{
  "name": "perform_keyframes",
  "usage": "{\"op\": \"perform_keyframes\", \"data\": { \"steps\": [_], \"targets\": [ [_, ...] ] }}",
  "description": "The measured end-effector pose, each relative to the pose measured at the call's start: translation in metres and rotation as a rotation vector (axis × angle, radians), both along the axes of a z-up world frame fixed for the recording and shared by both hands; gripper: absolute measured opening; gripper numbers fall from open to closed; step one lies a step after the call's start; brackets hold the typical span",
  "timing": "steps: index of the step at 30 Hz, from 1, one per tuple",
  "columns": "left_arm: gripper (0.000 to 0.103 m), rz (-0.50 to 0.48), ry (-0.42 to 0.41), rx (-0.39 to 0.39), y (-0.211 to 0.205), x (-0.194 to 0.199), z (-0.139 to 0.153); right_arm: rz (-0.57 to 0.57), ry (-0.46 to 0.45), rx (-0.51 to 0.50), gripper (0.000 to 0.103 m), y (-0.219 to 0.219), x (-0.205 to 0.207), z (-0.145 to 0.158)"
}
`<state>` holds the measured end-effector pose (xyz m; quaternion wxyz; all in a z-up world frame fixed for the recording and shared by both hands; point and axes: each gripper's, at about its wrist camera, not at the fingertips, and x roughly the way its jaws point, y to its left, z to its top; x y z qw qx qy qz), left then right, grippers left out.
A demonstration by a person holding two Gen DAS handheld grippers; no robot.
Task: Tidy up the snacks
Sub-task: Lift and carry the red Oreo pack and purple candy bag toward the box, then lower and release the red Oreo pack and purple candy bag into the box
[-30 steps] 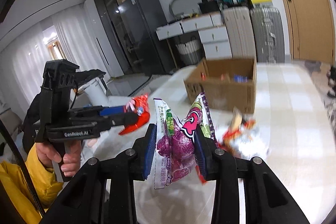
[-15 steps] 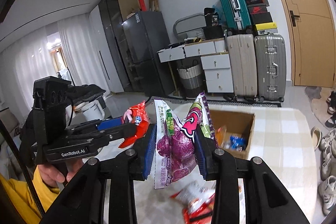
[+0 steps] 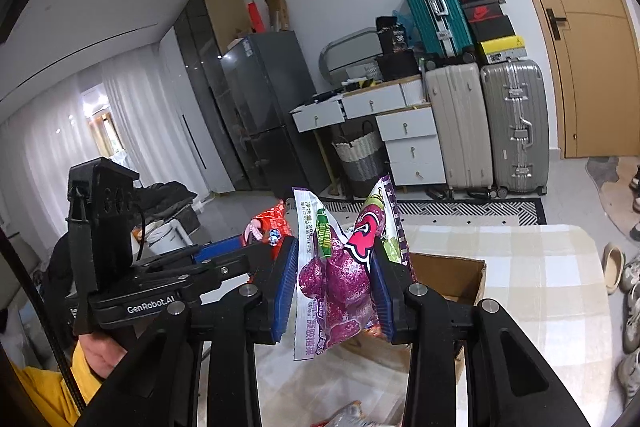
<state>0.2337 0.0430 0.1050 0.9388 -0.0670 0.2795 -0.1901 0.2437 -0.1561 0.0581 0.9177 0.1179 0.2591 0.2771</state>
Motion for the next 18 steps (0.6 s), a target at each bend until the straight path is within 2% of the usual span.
{"op": "perform_keyframes", "data": {
  "steps": [7, 13, 18],
  "targets": [
    [0.041, 0.002, 0.071, 0.023, -0.017, 0.065, -0.035, -0.04, 0.087, 0.012, 0.035, -0.008, 0.046, -0.034],
    [0.041, -0.009, 0.117, 0.045, -0.037, 0.11, -0.065, -0.053, 0.118, -0.043, 0.035, -0.006, 0.081, -0.059],
    [0.041, -0.019, 0.158, 0.062, -0.054, 0.151, -0.087, -0.053, 0.181, -0.059, 0.035, -0.006, 0.111, -0.083]
  ]
}}
